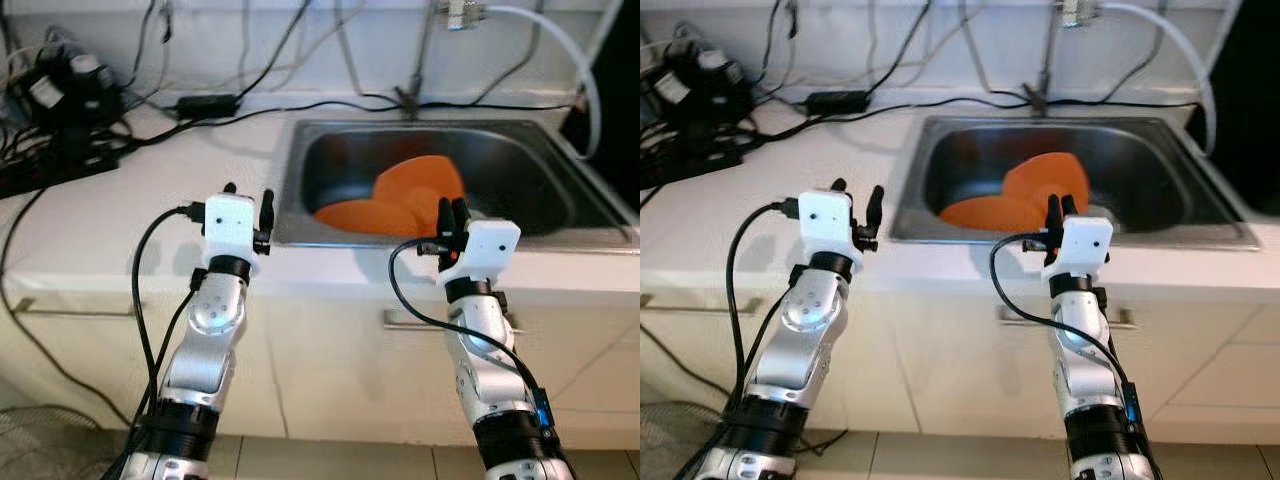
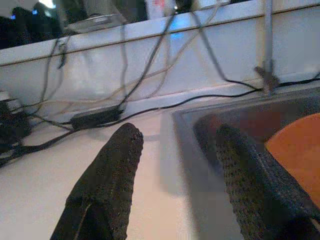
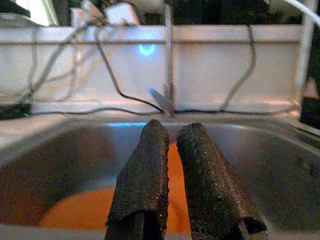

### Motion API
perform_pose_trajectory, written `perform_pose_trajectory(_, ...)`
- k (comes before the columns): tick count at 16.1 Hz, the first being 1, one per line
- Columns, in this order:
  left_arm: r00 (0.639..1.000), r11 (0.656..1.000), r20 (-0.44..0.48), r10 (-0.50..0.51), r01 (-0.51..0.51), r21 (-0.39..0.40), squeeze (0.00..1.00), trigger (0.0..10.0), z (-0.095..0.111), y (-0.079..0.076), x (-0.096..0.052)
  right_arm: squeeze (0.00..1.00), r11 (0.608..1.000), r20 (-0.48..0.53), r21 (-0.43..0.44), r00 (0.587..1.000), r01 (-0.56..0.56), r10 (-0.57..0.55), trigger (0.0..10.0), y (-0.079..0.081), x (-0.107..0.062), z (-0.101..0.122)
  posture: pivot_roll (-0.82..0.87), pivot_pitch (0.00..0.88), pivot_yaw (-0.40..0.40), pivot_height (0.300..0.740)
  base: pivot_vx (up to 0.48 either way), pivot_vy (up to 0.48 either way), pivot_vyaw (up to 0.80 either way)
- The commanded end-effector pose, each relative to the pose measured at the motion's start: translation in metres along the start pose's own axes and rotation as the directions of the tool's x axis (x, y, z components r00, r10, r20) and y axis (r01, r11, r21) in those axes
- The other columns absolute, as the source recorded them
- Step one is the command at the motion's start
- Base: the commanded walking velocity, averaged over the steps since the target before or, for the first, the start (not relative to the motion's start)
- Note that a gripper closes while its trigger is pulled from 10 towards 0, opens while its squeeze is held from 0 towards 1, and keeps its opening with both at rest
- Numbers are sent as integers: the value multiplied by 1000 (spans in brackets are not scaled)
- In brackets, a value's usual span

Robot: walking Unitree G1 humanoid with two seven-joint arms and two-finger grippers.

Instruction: Kitchen organization

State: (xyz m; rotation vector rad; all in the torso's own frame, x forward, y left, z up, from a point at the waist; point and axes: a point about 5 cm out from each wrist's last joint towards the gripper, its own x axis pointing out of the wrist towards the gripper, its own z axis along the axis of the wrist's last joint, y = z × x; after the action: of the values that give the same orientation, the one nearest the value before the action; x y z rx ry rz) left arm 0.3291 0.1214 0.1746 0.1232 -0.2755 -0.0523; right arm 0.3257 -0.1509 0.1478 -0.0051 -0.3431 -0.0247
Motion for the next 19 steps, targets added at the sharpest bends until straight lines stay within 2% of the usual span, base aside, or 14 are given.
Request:
perform_pose_trajectory(1,1000,1000,0,0,0,2,0,10000,-1,-4,0,0,1000,6,-17,1000,-1,1,10000,-1,2,4,42,13,56,740,0,-390,0)
perform_pose_trajectory(10,1000,1000,-7,-18,18,-3,0,10000,-3,-7,-1,0,999,-21,-20,999,-37,37,10000,3,4,2,44,0,61,740,0,-390,50)
perform_pose_trajectory(13,1000,1000,-9,-23,23,-3,0,10000,-4,-9,-2,0,998,-33,-37,999,-44,43,10000,3,4,1,44,0,61,740,0,-390,546)
perform_pose_trajectory(18,1000,1000,-20,-21,21,-8,0,10000,-5,-9,-1,0,998,-39,-7,997,-62,61,10000,6,4,0,46,18,55,740,0,-391,0)
perform_pose_trajectory(19,1000,1000,-23,-19,19,-7,0,10000,-6,-8,-1,0,997,-49,-28,996,-71,69,10000,6,4,-1,45,21,55,740,0,-394,0)
